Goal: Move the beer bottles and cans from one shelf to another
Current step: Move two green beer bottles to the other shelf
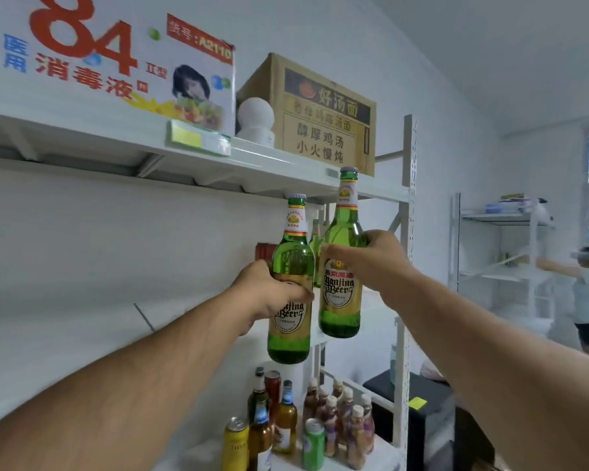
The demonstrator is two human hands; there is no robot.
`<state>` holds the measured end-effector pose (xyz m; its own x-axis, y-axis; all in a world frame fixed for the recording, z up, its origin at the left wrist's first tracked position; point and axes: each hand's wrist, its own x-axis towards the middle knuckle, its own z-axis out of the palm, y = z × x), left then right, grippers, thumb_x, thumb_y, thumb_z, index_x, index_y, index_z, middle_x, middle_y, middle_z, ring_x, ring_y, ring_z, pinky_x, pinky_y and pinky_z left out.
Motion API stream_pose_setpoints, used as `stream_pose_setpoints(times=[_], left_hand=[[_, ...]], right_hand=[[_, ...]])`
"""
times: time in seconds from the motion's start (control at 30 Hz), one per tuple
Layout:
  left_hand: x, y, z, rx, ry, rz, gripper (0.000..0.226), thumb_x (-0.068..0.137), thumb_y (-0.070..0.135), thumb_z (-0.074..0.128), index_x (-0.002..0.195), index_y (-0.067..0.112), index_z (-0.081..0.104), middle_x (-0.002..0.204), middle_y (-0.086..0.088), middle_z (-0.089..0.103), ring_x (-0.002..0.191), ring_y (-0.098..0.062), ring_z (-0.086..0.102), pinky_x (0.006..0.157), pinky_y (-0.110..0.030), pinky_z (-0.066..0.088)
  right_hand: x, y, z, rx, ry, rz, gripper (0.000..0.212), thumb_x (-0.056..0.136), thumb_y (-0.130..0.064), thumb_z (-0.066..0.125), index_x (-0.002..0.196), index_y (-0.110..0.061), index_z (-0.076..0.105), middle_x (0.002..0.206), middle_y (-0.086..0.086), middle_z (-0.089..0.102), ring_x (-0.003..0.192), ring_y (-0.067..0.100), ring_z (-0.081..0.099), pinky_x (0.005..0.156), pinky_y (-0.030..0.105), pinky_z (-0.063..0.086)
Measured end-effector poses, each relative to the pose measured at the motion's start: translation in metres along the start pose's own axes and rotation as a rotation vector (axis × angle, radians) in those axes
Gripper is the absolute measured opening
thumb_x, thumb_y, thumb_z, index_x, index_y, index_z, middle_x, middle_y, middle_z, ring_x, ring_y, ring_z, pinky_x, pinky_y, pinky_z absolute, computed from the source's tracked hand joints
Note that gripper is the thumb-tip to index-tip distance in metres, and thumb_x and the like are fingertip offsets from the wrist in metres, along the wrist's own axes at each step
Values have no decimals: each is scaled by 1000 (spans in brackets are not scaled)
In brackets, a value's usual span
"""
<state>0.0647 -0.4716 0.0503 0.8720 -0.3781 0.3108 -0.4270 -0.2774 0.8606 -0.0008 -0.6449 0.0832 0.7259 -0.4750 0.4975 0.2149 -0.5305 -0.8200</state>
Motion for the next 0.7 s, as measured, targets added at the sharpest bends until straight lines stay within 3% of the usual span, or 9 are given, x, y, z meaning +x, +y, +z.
stream_pose_setpoints(times=[0.2, 0.4, 0.6, 0.7], left_hand=[[55, 12, 57, -6, -22, 11, 35, 69, 23, 92, 100, 21, 75, 95, 0, 79, 92, -22, 73, 86, -40, 59], [117, 7, 100, -5, -10, 1, 39, 69, 19, 92, 102, 20, 72, 96, -1, 77, 92, -22, 71, 88, -42, 59], [183, -3, 130, 6, 7, 22, 44, 67, 21, 93, 103, 21, 69, 97, 1, 76, 92, -20, 70, 80, -34, 55], [209, -4, 142, -7, 4, 28, 42, 69, 21, 93, 104, 21, 70, 98, 1, 76, 91, -18, 69, 77, -32, 54]], right_hand=[[53, 44, -35, 2, 35, 6, 40, 72, -42, 86, 96, -15, 69, 86, 3, 74, 75, 17, 71, 54, 26, 53], [116, 90, -45, -8, 61, 10, 43, 70, -45, 86, 98, -16, 70, 89, 3, 74, 79, 20, 73, 66, 33, 61], [179, 124, -42, -22, 72, -8, 45, 70, -45, 86, 99, -16, 69, 88, 3, 74, 79, 19, 72, 62, 29, 59], [208, 138, -40, 12, 76, -17, 44, 68, -45, 87, 96, -17, 70, 88, 3, 75, 79, 20, 73, 66, 34, 62]])
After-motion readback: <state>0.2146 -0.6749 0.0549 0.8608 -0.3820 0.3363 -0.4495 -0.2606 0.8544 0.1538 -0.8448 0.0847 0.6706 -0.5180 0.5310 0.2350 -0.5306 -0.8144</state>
